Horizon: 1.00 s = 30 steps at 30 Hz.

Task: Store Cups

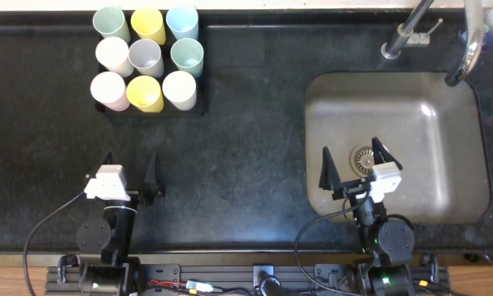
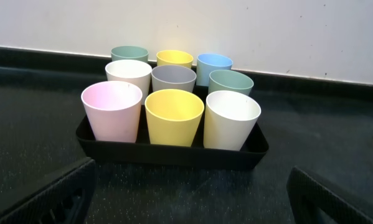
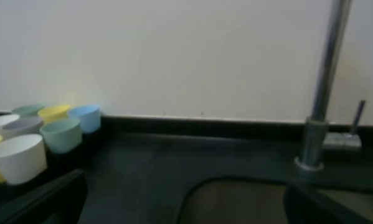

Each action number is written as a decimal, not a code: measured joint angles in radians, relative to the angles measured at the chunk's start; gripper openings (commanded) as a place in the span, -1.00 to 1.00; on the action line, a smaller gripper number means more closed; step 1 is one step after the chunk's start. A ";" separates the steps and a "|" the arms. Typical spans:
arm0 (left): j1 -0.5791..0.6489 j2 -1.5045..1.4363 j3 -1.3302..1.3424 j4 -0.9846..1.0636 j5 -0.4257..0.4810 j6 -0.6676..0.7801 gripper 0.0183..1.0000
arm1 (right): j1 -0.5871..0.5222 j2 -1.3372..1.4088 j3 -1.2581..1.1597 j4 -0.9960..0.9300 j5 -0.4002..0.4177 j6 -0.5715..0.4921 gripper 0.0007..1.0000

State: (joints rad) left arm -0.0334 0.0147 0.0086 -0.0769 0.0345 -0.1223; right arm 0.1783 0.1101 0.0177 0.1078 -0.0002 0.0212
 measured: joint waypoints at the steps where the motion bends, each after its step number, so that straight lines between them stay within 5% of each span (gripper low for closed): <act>1: 0.000 0.000 0.000 0.000 0.000 0.000 1.00 | -0.010 -0.029 0.000 -0.023 0.000 0.001 1.00; 9: 0.000 0.000 0.000 0.000 0.000 0.000 1.00 | -0.047 -0.094 0.000 -0.191 0.001 0.000 1.00; 30: 0.000 0.000 0.000 0.000 0.000 0.000 1.00 | -0.047 -0.095 0.000 -0.191 0.000 0.000 1.00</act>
State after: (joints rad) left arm -0.0334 0.0147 0.0086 -0.0769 0.0345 -0.1223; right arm 0.1314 0.0151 0.0177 -0.0830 0.0002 0.0216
